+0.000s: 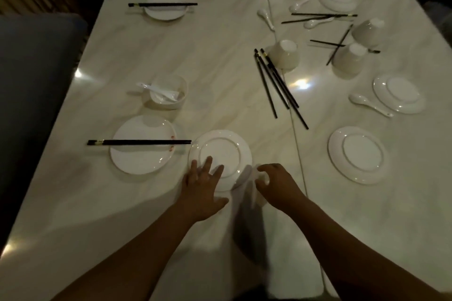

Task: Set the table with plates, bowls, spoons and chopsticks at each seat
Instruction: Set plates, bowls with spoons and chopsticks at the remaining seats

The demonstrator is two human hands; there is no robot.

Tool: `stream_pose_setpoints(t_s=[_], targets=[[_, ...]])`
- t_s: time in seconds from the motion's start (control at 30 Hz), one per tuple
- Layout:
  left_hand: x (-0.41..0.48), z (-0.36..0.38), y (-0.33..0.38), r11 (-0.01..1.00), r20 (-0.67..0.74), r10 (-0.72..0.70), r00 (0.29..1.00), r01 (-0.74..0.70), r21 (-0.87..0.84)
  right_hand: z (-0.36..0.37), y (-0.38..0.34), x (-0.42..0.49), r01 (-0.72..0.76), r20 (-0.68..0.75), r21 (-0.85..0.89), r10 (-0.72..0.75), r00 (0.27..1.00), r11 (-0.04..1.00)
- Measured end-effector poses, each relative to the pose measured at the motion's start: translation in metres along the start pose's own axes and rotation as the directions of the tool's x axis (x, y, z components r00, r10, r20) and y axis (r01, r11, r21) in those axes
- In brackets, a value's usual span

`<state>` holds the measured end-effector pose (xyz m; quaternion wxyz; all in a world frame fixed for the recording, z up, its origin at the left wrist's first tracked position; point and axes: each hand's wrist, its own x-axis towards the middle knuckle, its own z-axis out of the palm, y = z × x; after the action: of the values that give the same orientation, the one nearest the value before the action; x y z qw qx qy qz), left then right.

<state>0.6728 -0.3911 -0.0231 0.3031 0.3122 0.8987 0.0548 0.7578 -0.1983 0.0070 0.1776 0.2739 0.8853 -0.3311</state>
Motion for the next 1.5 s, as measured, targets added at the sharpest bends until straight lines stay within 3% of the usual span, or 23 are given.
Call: stream_pose_setpoints(t_s=[0.13, 0.27, 0.43, 0.57, 0.73, 0.83, 0.97, 1.17, 1.5], targets=[[-0.007, 0.014, 0.005, 0.993, -0.034, 0.038, 0.999, -0.034, 0.114, 0.01, 0.013, -0.006, -0.039, 0.014, 0.017, 0.038, 0.999, 0.999], [-0.027, 0.023, 0.015, 0.992, -0.012, 0.07, 0.997, -0.069, 0.104, 0.02, 0.023, -0.025, -0.101, 0.001, 0.091, 0.101, 0.995, 0.991], [-0.055, 0.042, 0.027, 0.96, 0.046, 0.238, 0.97, -0.242, 0.144, 0.031, 0.034, -0.055, -0.102, -0.078, 0.192, 0.118, 0.99, 0.976], [-0.064, 0.065, 0.022, 0.901, 0.036, 0.397, 0.917, -0.397, 0.173, 0.043, 0.038, -0.075, -0.046, -0.038, -0.013, 0.045, 0.998, 0.999], [-0.077, 0.083, 0.014, 0.842, 0.059, 0.489, 0.87, -0.488, 0.23, 0.053, 0.048, -0.098, 0.003, -0.022, -0.112, -0.005, 1.0, 0.994], [-0.089, 0.091, 0.017, 0.843, 0.114, 0.43, 0.896, -0.443, 0.304, 0.056, 0.056, -0.11, 0.061, 0.002, -0.161, -0.062, 0.998, 0.985], [-0.094, 0.105, 0.03, 0.896, -0.029, 0.399, 0.917, -0.382, 0.225, 0.055, 0.07, -0.115, 0.137, 0.026, -0.192, -0.134, 0.991, 0.972], [-0.121, 0.127, 0.067, 0.929, -0.002, 0.259, 0.966, -0.248, 0.274, 0.043, 0.097, -0.118, 0.287, 0.09, -0.277, -0.273, 0.958, 0.917], [-0.126, 0.142, 0.089, 0.937, -0.146, 0.258, 0.955, -0.21, 0.279, 0.019, 0.123, -0.116, 0.46, 0.271, -0.202, -0.402, 0.875, 0.865]])
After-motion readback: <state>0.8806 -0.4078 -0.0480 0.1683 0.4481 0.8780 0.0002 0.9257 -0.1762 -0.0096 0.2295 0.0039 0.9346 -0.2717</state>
